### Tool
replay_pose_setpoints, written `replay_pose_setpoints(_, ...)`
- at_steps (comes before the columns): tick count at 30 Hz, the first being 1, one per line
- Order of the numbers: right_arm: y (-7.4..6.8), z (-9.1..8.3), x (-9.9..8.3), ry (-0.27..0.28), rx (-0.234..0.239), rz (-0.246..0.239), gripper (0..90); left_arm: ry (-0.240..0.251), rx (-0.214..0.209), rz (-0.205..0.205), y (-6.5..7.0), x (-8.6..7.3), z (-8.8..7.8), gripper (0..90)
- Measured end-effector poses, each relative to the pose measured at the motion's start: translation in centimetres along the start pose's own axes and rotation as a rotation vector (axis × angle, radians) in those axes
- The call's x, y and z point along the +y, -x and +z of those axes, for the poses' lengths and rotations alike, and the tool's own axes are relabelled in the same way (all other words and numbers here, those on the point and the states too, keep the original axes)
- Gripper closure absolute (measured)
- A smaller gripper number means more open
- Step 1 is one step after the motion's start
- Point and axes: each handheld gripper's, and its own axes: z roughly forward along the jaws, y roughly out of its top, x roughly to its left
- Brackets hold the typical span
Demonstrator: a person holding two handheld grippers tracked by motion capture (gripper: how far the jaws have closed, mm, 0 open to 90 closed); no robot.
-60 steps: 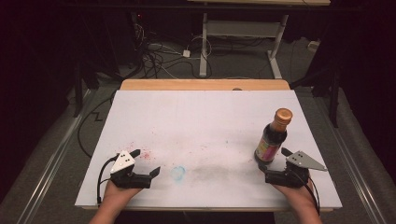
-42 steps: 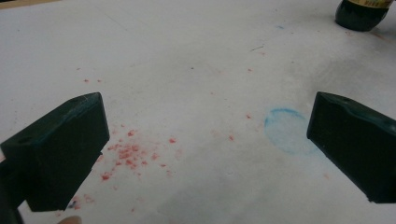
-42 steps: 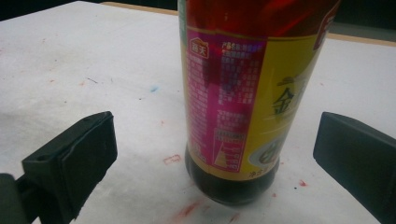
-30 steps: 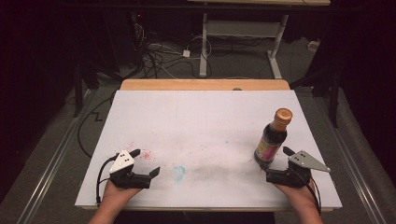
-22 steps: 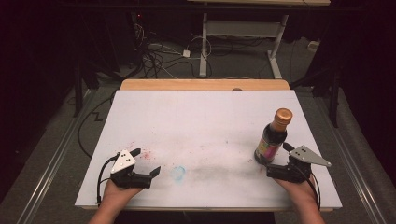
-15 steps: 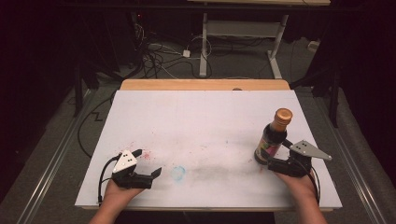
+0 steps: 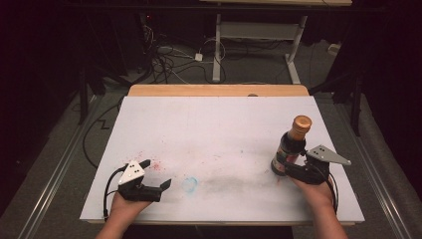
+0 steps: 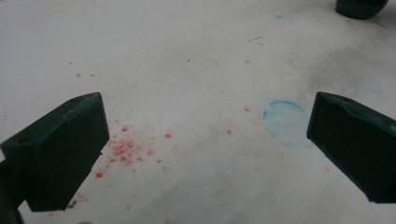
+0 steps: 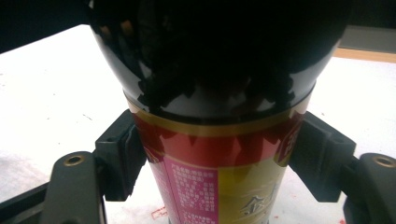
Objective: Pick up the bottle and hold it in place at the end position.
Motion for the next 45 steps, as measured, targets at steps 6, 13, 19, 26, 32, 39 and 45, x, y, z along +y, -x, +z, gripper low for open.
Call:
replay_pose_setpoints(6,-0.4,0.0,0.1,0.001,-0.032,-0.044,31.5,0.001,-0.002,0.005,0.1,0.0,0.0,0.0)
replay_pose_setpoints(13,-0.5,0.2,0.6,-0.014,-0.043,-0.041,31.9,0.010,-0.011,0.016,0.4,0.1,0.1,0.0)
replay_pose_setpoints(19,-1.2,0.9,1.1,-0.012,-0.040,-0.047,32.1,0.016,-0.010,0.010,0.2,0.1,0.0,0.0)
replay_pose_setpoints(26,-2.8,2.8,2.8,0.010,-0.010,-0.075,32.0,0.025,-0.012,0.007,0.1,0.1,-0.1,0.0)
replay_pose_setpoints(32,-4.0,4.5,3.9,0.020,0.015,-0.087,31.9,0.036,-0.024,0.001,-0.1,-0.1,-0.1,0.0)
replay_pose_setpoints(39,-6.1,7.8,5.7,0.021,0.057,-0.118,31.9,0.031,-0.025,0.006,0.0,-0.1,-0.1,0.0)
replay_pose_setpoints(45,-7.7,9.7,6.8,0.026,0.074,-0.130,31.8,0.029,-0.025,0.017,0.0,0.0,-0.3,0.0)
